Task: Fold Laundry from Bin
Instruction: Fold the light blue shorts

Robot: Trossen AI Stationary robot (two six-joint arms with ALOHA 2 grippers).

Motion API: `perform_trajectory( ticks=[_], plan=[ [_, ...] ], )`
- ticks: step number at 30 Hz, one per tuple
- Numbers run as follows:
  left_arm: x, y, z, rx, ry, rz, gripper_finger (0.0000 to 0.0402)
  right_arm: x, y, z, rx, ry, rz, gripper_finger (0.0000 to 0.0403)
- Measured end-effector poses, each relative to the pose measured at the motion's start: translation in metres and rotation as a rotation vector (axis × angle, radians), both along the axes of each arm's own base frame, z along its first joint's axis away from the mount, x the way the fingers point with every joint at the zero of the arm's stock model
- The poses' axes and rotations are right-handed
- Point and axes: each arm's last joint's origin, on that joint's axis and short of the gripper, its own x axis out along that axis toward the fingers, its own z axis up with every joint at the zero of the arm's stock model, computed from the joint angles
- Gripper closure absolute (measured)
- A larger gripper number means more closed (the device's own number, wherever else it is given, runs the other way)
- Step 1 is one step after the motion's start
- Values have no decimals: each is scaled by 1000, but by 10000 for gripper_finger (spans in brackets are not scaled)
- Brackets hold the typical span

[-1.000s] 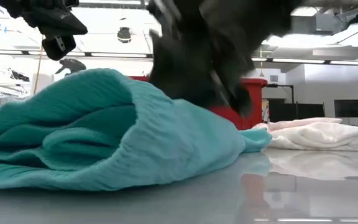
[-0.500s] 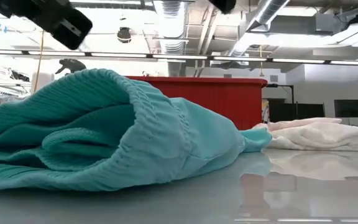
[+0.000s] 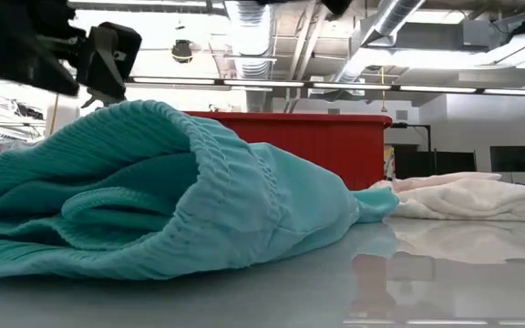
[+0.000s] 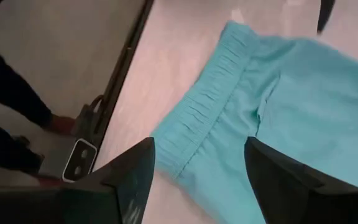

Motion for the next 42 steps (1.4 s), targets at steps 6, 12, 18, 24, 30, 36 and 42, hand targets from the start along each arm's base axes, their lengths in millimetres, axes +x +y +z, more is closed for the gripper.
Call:
perform_trajectory(
  ticks=[6, 12, 18, 24, 30, 36, 42],
  plan=[
    [1, -1, -4, -27, 34, 2, 218, 3, 1, -11, -93, 6, 39, 131],
    [-1, 4, -11, -32, 85, 42, 218, 10, 12, -37, -180, 12, 93, 131],
    [-2, 9, -31, -110, 138, 147, 219, 11, 8, -33, -125, -12, -79, 131],
    [2, 6, -54, 1, 214, 93, 219, 14, 13, -27, -78, -79, -70, 131],
    [9, 2, -74, -15, 276, 121, 219, 2, 30, -32, -193, -57, 154, 131],
    [19, -4, -87, -69, 261, 115, 219, -1, 31, -34, -302, -54, 261, 131],
    [21, -5, -95, -95, 288, 150, 219, -7, 30, -48, -402, 46, 336, 131]
  ],
)
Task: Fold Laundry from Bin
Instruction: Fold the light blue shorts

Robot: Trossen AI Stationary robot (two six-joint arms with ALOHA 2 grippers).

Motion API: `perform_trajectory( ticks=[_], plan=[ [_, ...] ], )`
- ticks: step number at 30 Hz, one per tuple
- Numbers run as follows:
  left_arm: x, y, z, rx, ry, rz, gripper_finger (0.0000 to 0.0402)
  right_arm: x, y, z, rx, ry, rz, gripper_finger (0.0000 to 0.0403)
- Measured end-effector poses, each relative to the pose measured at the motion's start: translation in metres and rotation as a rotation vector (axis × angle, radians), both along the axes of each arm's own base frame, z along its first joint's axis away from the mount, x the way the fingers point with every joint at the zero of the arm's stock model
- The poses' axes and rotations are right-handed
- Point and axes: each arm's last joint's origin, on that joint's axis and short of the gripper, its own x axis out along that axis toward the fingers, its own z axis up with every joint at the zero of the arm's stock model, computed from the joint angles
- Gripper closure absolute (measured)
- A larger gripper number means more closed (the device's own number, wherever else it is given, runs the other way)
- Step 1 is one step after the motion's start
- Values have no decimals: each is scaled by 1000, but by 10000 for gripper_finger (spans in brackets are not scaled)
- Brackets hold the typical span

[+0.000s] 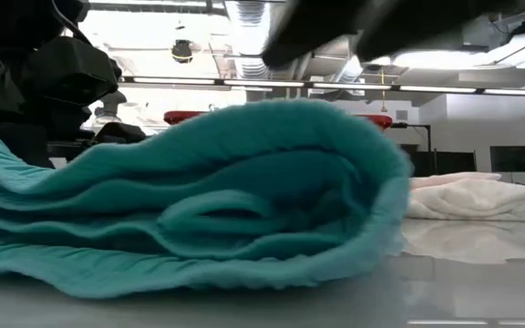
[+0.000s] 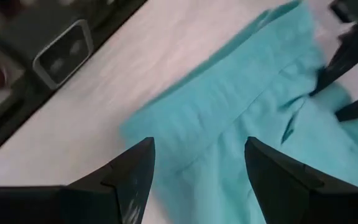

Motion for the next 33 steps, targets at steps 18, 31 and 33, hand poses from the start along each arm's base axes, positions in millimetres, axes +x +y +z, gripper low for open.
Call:
perform_trajectory(
  ticks=[18, 31, 33],
  plan=[
    [5, 8, 0, -13, -17, 17, 219, -10, 10, -28, -240, 54, 90, 131],
    [8, 10, 2, -34, -46, 27, 219, 7, 12, -57, -376, -60, 14, 144],
    [9, 11, 2, -37, -51, 28, 219, 8, 10, -56, -388, -69, -5, 172]
  ],
)
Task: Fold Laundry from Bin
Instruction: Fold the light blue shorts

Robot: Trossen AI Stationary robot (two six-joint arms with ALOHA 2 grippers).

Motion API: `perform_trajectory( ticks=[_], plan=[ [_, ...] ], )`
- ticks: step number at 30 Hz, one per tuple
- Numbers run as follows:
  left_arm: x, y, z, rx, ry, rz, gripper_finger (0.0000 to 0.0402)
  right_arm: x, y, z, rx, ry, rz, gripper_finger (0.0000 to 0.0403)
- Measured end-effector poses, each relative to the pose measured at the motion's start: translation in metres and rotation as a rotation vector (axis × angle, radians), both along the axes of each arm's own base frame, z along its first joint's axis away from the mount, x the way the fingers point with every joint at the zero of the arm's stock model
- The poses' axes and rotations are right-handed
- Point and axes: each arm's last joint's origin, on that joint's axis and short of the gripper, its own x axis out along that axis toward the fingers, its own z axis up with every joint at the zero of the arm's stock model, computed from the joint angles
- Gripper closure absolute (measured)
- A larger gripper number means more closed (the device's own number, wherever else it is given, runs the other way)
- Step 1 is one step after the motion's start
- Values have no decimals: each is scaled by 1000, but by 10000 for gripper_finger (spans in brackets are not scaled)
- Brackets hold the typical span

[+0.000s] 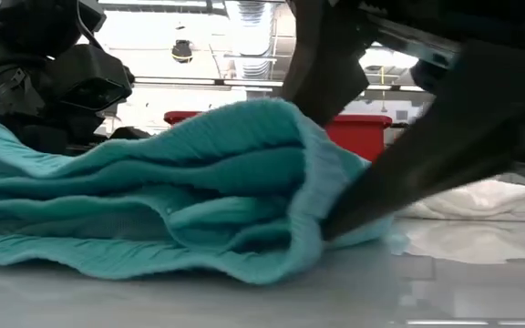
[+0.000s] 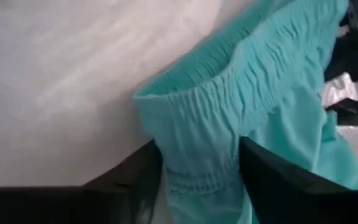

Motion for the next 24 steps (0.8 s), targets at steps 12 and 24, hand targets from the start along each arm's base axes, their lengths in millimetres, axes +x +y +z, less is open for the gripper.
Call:
perform_trajectory(
  ticks=[12, 24],
  plan=[
    [0, 0, 0, -36, 12, -3, 219, 4, 8, 44, 280, 20, -277, 370],
    [2, -4, 21, -318, 67, 112, 219, 13, -20, 79, 584, -10, -826, 370]
  ],
)
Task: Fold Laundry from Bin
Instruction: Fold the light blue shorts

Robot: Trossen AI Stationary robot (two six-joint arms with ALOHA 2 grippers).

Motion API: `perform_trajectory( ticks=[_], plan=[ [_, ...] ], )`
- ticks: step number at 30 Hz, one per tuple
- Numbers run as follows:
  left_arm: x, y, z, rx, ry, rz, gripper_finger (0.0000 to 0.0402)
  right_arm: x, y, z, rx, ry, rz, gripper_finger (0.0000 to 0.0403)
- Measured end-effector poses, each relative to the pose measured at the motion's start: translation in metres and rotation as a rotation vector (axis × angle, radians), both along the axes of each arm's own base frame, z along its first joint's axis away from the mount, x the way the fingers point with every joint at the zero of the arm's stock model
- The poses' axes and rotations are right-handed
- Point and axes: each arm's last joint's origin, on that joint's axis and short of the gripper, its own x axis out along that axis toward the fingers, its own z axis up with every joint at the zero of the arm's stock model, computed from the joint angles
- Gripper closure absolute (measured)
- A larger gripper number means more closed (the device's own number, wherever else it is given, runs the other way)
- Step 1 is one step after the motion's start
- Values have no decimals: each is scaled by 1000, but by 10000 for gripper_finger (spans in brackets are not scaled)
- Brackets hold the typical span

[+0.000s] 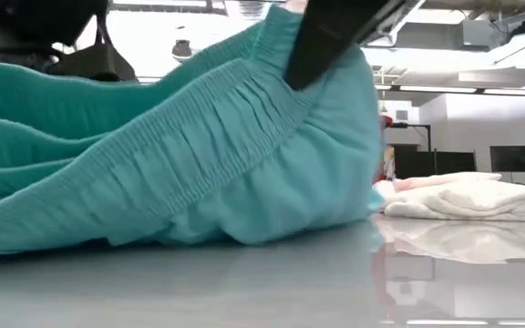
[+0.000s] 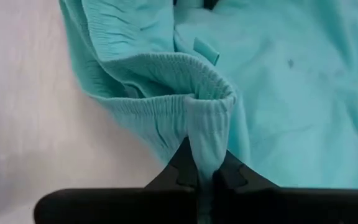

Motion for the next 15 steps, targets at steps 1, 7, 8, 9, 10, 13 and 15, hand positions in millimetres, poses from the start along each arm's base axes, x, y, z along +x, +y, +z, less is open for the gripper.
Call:
perform_trajectory(
  ticks=[1, 7, 8, 9, 10, 13, 15],
  plan=[
    [0, 0, 5, -13, 1, 13, 219, -1, 1, 0, 7, -3, -7, 370],
    [-9, 4, 51, -30, -69, 44, 219, -8, 12, -1, 20, -4, 5, 370],
    [-12, 6, 57, -14, -86, 52, 219, -9, 13, -1, 24, -4, 3, 370],
    [-14, 8, 65, 7, -126, 71, 219, -9, 13, -1, 31, 0, 4, 370],
    [-16, 11, 71, 39, -172, 110, 219, -10, 14, -1, 41, 4, 7, 370],
    [-24, 18, 74, 182, -272, 204, 221, -10, 15, -1, 55, 11, 11, 370],
    [-25, 20, 68, 263, -315, 209, 233, -10, 15, -1, 62, 15, 13, 370]
  ],
)
